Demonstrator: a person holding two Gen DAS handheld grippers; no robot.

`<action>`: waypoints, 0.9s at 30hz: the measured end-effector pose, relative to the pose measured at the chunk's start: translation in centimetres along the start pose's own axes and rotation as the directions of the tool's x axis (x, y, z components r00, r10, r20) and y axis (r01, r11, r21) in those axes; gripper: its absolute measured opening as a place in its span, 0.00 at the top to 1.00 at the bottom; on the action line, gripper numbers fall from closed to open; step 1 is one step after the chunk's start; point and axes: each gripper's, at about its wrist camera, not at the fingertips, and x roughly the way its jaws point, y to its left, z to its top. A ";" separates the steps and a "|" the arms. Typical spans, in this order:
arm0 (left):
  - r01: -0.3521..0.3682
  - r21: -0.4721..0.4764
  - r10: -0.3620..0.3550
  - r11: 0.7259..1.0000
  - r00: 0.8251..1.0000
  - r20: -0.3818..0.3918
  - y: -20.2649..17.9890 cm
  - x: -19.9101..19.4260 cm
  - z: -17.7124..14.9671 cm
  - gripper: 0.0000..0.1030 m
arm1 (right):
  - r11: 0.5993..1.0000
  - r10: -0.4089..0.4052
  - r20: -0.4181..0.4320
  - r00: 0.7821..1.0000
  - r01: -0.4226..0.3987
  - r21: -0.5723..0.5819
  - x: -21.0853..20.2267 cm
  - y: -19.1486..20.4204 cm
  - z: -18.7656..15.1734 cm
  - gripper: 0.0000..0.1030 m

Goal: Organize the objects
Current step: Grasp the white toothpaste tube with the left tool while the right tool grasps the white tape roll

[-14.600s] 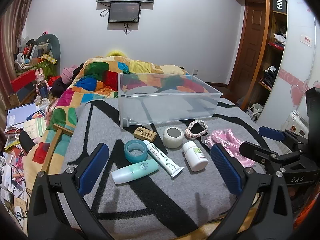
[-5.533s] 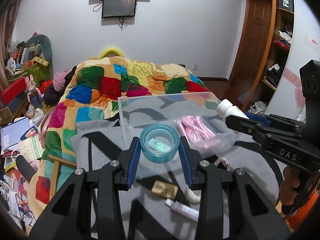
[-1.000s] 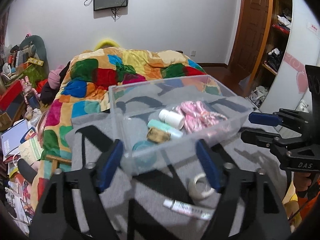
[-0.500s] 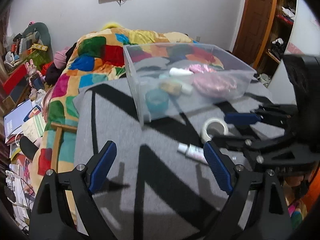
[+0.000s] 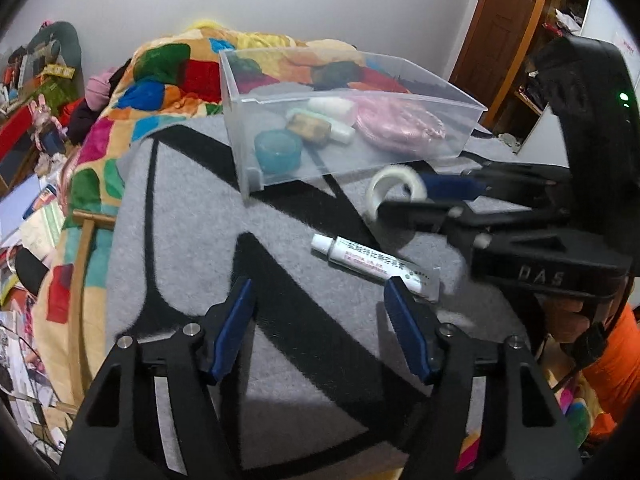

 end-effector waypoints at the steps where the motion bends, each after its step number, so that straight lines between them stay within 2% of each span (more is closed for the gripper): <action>1: 0.010 -0.010 -0.010 1.000 1.000 -0.003 0.0 0.1 0.1 0.35 | 1.000 -0.022 0.017 1.000 0.022 0.003 -0.4 -0.1 -0.1 0.66; 7: 0.102 -0.080 -0.105 0.992 0.994 -0.030 -0.4 1.5 1.1 0.44 | 0.996 -0.063 0.069 0.996 0.059 0.065 -3.2 -2.3 -1.1 0.66; 11: 0.112 -0.095 -0.115 0.989 0.993 -0.027 -1.3 2.5 1.8 0.49 | 0.990 -0.089 0.091 0.992 0.078 0.118 -5.0 -4.1 -2.0 0.66; 15: 0.077 -0.065 -0.079 0.995 0.996 -0.029 -2.5 3.4 2.5 0.74 | 0.987 -0.100 0.099 0.990 0.086 0.138 -5.7 -4.8 -2.7 0.66; 17: 0.056 -0.032 -0.057 0.998 0.998 -0.022 -3.2 3.6 2.4 0.79 | 0.986 -0.107 0.105 0.989 0.093 0.136 -5.7 -4.8 -2.9 0.66; 18: 0.042 -0.006 -0.042 0.999 0.999 -0.017 -3.6 3.5 2.2 0.85 | 0.986 -0.111 0.107 0.988 0.097 0.134 -5.8 -4.7 -3.1 0.66; 21: 0.014 0.036 -0.014 0.999 1.000 0.001 -4.0 3.0 1.5 0.85 | 0.987 -0.106 0.114 0.988 0.091 0.134 -6.0 -4.6 -3.4 0.66; 27: -0.007 0.051 0.005 0.999 0.999 0.043 -3.5 1.5 1.3 0.85 | 0.987 -0.092 0.129 0.987 0.073 0.142 -6.2 -4.7 -3.6 0.66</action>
